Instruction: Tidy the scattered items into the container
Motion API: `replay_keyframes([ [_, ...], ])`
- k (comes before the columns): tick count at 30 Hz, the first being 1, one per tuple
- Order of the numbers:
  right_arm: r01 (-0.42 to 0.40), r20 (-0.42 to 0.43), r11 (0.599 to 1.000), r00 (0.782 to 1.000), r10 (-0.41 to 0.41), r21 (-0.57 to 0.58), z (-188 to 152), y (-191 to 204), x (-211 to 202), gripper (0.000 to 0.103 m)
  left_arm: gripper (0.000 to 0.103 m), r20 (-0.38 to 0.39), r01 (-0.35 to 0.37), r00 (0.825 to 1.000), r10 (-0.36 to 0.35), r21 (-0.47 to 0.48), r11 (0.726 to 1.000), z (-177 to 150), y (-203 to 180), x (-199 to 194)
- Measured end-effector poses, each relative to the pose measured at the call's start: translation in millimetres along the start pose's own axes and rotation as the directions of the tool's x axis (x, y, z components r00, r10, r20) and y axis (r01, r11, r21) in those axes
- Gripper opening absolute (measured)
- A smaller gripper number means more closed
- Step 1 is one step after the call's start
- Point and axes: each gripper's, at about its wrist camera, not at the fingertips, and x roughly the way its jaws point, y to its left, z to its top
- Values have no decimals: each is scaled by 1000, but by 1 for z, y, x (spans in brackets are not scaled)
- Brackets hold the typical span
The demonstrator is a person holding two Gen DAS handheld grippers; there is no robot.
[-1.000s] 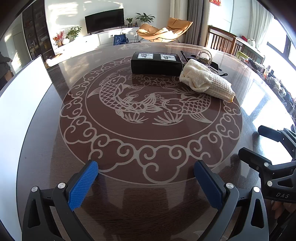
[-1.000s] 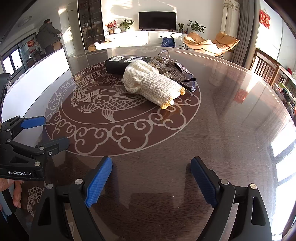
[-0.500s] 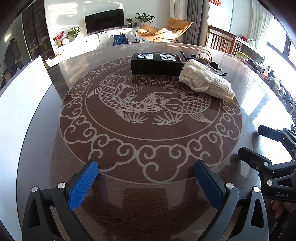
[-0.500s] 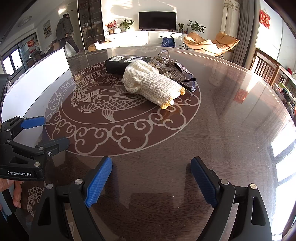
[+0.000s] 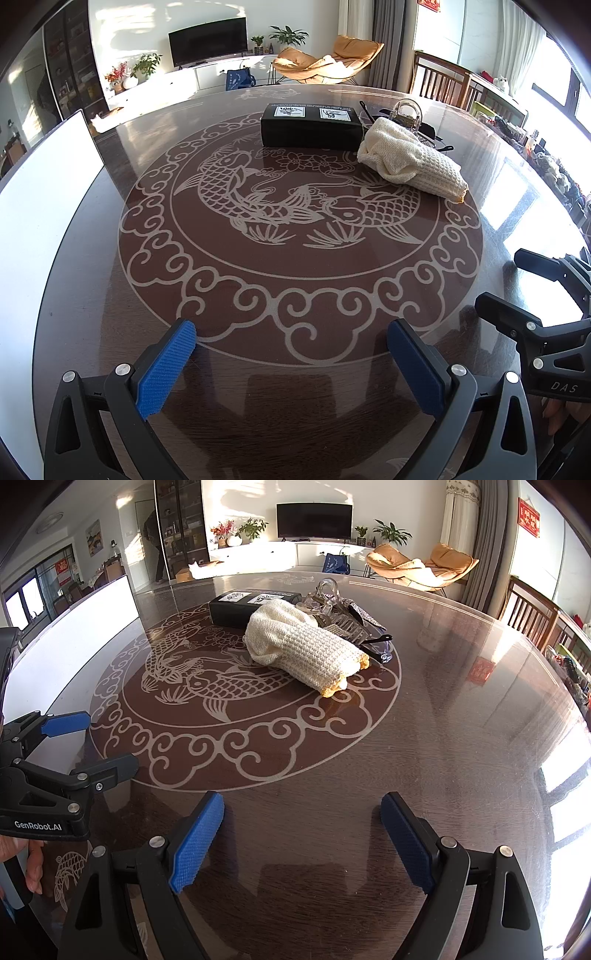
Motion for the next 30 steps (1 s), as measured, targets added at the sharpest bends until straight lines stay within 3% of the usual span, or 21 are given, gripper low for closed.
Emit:
replay_keyframes([
  [30,0,0,1000,1000,0,0,1,3,2,88,103,2,-4,1000,4,0,1000,-1,0,-1],
])
